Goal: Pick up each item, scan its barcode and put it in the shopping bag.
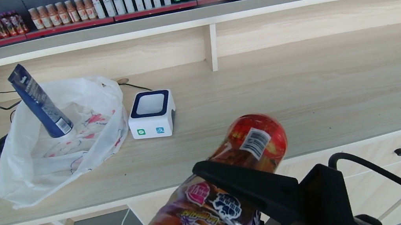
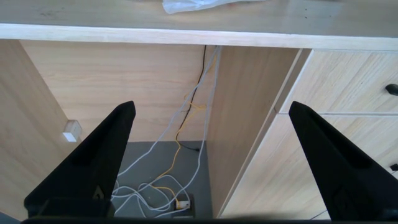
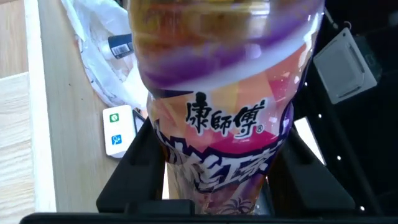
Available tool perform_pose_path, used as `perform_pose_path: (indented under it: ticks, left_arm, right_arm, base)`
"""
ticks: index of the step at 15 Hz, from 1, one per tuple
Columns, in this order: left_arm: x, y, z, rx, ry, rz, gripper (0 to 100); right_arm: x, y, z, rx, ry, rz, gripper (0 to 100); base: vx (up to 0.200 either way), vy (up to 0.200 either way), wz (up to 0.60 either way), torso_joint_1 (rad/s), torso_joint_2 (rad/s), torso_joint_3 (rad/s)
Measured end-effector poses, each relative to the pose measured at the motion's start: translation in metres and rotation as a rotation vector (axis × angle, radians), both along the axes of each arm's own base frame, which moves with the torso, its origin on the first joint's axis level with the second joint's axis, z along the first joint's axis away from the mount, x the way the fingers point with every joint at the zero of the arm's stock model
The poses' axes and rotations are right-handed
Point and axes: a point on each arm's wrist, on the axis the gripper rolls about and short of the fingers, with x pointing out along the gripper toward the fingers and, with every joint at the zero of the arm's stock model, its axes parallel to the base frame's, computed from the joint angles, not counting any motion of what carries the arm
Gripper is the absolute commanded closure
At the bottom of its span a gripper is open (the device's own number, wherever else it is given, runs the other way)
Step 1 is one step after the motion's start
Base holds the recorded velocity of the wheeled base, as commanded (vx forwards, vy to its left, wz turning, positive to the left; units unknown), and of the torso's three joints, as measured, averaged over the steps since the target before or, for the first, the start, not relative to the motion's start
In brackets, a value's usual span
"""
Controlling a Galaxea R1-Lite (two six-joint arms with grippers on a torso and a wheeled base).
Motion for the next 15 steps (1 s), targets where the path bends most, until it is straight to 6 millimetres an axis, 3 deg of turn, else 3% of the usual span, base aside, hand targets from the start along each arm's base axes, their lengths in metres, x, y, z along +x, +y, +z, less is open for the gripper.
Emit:
perform_pose_path:
  ticks: [15]
  left_arm:
    - [0.000, 0.000, 0.000, 0.000, 0.000, 0.000, 0]
  right_arm:
    - [0.001, 0.008, 0.011, -0.050, -0.208, -0.079, 100]
  base:
    - [0.000, 0.000, 0.00, 0.000, 0.00, 0.000]
